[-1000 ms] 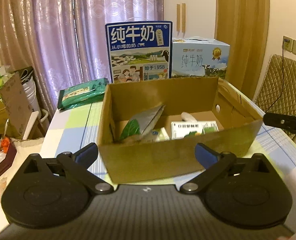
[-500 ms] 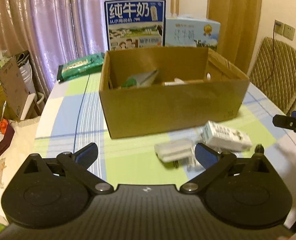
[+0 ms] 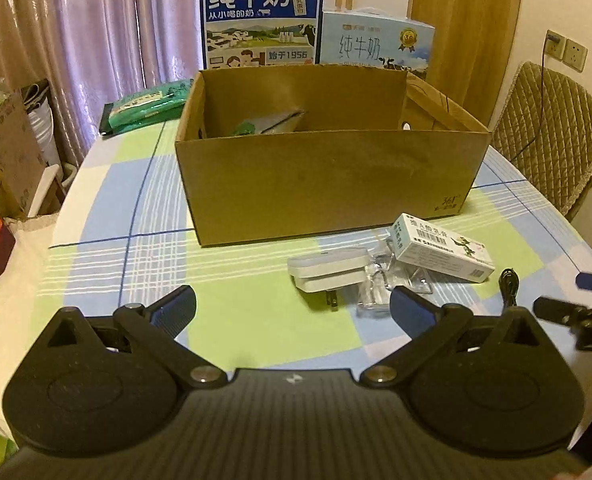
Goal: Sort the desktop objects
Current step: 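Move both tools back toward the items lying beside the box, then grasp the black cable with the right gripper while left grasps the white plug adapter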
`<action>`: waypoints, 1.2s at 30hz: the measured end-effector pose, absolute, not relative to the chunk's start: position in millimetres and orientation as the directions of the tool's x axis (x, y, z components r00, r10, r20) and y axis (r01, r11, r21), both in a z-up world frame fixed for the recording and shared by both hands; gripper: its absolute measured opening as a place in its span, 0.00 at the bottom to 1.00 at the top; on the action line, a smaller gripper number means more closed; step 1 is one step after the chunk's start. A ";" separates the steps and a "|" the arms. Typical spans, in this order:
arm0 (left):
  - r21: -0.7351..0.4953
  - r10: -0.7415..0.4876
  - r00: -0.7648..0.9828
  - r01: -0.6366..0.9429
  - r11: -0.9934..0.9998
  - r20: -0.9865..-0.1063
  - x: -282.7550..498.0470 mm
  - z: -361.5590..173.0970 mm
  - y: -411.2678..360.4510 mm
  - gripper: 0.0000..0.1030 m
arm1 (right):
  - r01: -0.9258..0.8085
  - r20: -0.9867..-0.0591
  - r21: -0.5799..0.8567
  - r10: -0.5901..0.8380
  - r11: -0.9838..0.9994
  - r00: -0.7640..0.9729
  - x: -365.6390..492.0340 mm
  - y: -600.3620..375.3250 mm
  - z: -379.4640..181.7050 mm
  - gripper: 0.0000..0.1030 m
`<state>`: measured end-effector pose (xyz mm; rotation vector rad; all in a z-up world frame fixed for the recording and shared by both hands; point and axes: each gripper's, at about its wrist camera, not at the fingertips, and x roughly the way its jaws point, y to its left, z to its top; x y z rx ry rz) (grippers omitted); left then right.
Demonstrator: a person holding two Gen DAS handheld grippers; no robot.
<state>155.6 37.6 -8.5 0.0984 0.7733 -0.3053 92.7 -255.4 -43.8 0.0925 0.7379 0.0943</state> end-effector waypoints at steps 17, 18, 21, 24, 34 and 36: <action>-0.052 -0.265 0.625 0.338 0.940 -0.734 168.4 -21.2 16.0 0.97 | -0.012 -0.729 0.199 0.156 0.980 0.667 124.7 -258.5 -77.6 0.54; -0.052 -0.266 0.624 0.339 0.939 -0.735 169.1 -21.7 14.8 0.97 | -0.019 -0.725 0.188 0.152 0.982 0.671 125.9 -256.2 -78.4 0.54; -0.055 -0.272 0.613 0.348 0.936 -0.742 171.8 -24.1 10.7 0.97 | -0.037 -0.717 0.150 0.135 0.988 0.684 130.2 -247.6 -81.0 0.51; -0.049 -0.268 0.603 0.354 0.934 -0.752 173.8 -28.0 7.1 0.97 | -0.055 -0.716 0.114 0.120 0.992 0.687 132.6 -239.2 -82.8 0.48; -0.039 -0.260 0.590 0.360 0.932 -0.764 179.2 -33.8 -0.2 0.97 | -0.050 -0.716 0.072 0.087 0.996 0.692 134.5 -238.3 -85.6 0.13; -0.039 -0.258 0.588 0.358 0.933 -0.767 180.2 -35.1 -1.1 0.97 | -0.049 -0.717 0.080 0.091 0.996 0.691 133.7 -239.6 -85.0 0.12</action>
